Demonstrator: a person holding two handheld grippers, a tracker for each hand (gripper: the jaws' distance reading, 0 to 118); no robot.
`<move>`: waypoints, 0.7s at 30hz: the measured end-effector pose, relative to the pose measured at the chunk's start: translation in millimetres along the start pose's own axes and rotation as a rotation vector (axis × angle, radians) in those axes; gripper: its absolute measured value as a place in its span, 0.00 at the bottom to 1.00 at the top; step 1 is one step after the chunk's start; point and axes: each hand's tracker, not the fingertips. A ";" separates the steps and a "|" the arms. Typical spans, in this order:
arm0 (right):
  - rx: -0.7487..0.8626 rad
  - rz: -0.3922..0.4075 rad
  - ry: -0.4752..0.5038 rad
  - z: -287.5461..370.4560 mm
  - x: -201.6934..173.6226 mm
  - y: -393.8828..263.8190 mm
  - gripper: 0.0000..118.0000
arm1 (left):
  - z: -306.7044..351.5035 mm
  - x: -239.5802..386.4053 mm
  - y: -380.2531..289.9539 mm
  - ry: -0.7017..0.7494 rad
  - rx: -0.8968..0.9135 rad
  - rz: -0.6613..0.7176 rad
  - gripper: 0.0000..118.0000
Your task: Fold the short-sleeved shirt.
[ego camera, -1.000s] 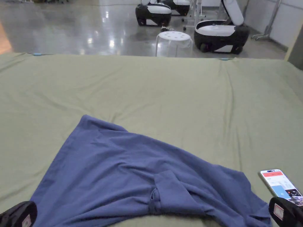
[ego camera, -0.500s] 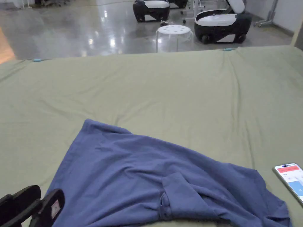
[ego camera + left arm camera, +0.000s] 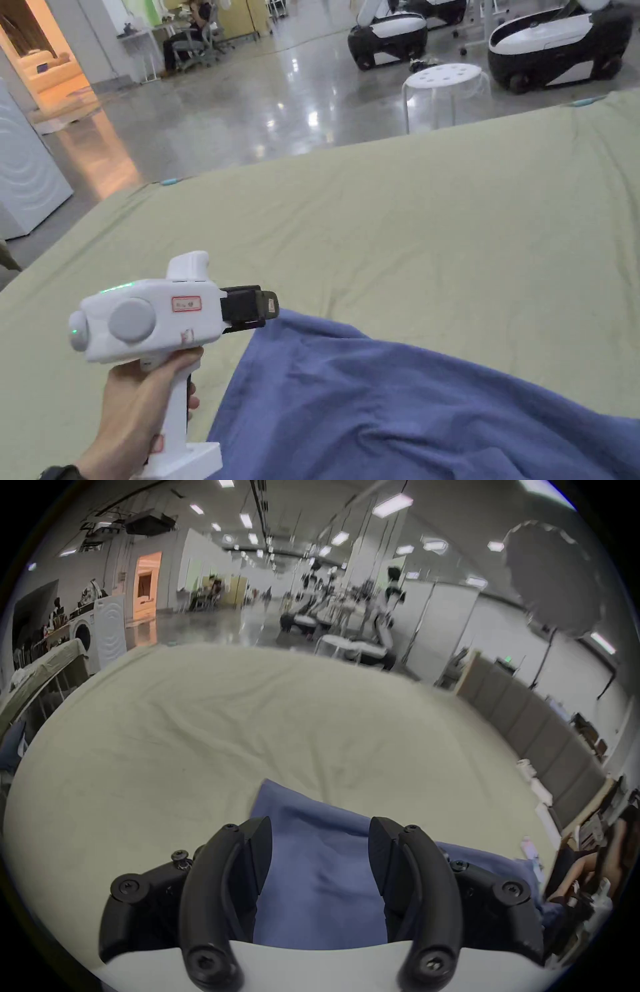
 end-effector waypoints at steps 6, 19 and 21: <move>-0.032 -0.017 -0.051 0.8 6.3 -0.8 0.00 | -83.3 -31.7 29.8 0.041 -0.109 0.169 0.49; -0.068 -0.080 -0.067 -5.2 5.0 -3.4 0.00 | -124.7 21.2 5.3 0.181 -0.280 -0.036 0.14; -0.078 -0.098 -0.074 -5.8 4.1 -2.8 0.00 | -132.0 20.5 5.8 0.210 -0.301 -0.081 0.14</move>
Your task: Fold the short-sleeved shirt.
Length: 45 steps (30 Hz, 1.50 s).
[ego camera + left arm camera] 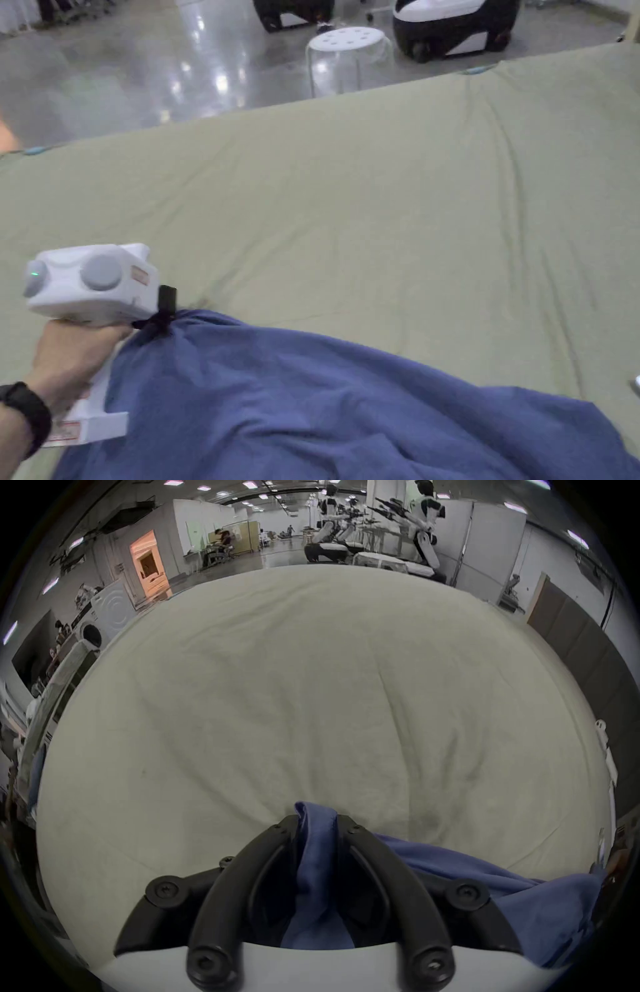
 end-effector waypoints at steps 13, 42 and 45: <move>-0.105 -0.126 -0.014 -5.7 -13.2 -7.8 0.83 | -18.5 8.1 18.2 0.072 -0.087 -0.088 0.13; 0.336 0.295 0.182 1.5 -46.5 176.5 0.06 | 406.5 -83.3 -34.5 -0.108 0.879 0.074 0.06; 0.406 0.311 0.183 15.0 -68.2 224.7 0.06 | 458.5 -93.5 -38.1 -0.083 0.956 0.090 0.06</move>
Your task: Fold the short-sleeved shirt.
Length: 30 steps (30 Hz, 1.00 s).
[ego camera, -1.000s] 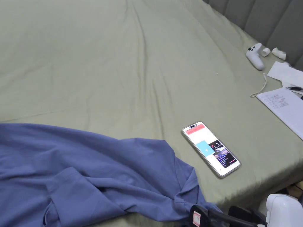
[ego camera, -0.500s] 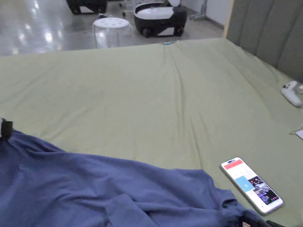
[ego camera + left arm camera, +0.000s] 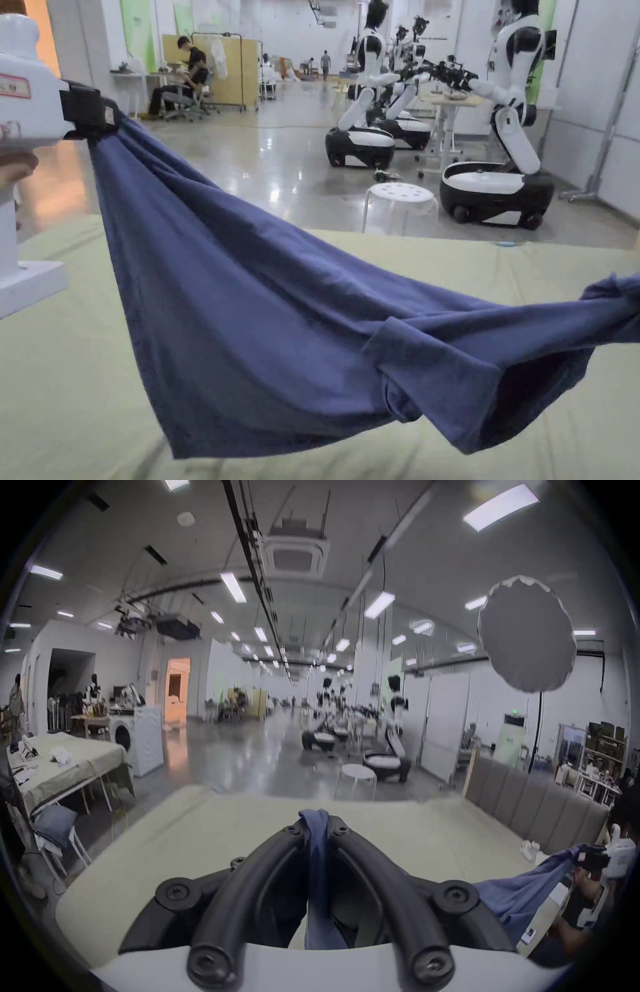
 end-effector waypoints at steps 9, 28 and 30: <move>0.070 -0.007 -0.063 -57.8 17.9 135.7 0.06 | 29.6 -4.0 62.7 0.075 0.147 0.050 0.06; 0.080 -0.026 -0.234 -166.9 23.8 235.4 0.06 | -78.9 -14.7 66.9 0.135 0.117 0.084 0.06; 0.074 -0.041 -0.237 -178.4 20.1 237.0 0.06 | -93.5 -15.5 67.2 0.147 0.115 0.087 0.06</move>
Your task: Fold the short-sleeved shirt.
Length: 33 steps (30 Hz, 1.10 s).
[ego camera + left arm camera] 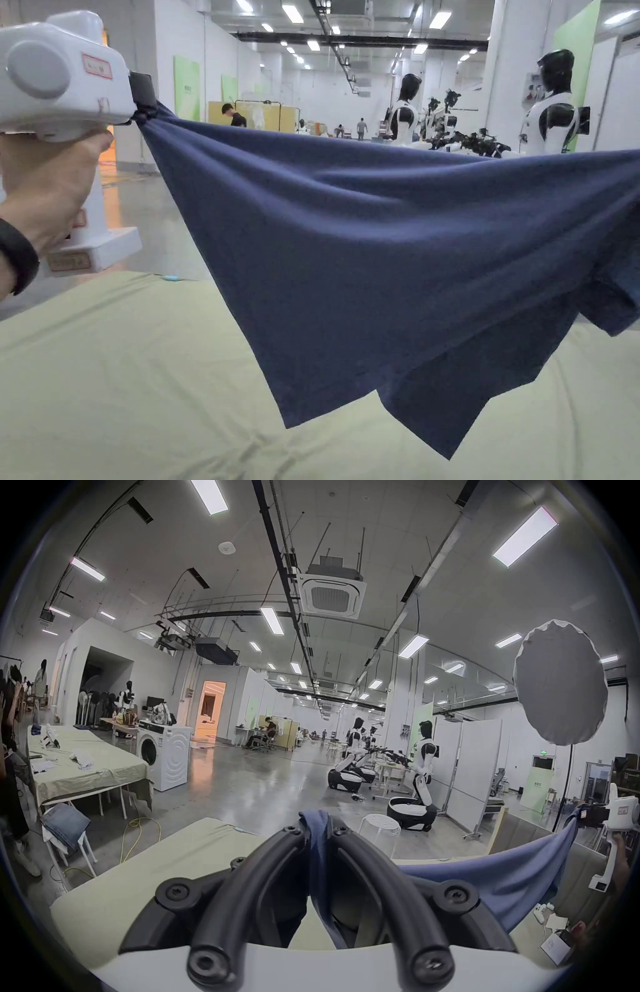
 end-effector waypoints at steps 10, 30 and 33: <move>-0.003 0.032 -0.039 -57.0 -7.1 -22.2 0.06 | -52.9 5.4 -25.8 -0.005 -0.036 -0.018 0.06; -0.260 0.104 0.191 58.3 43.5 -242.6 0.06 | 86.0 -66.1 -260.4 -0.066 -0.371 0.146 0.06; -0.326 0.045 0.186 119.7 66.2 -292.7 0.06 | 143.0 -88.7 -302.9 -0.075 -0.436 0.159 0.06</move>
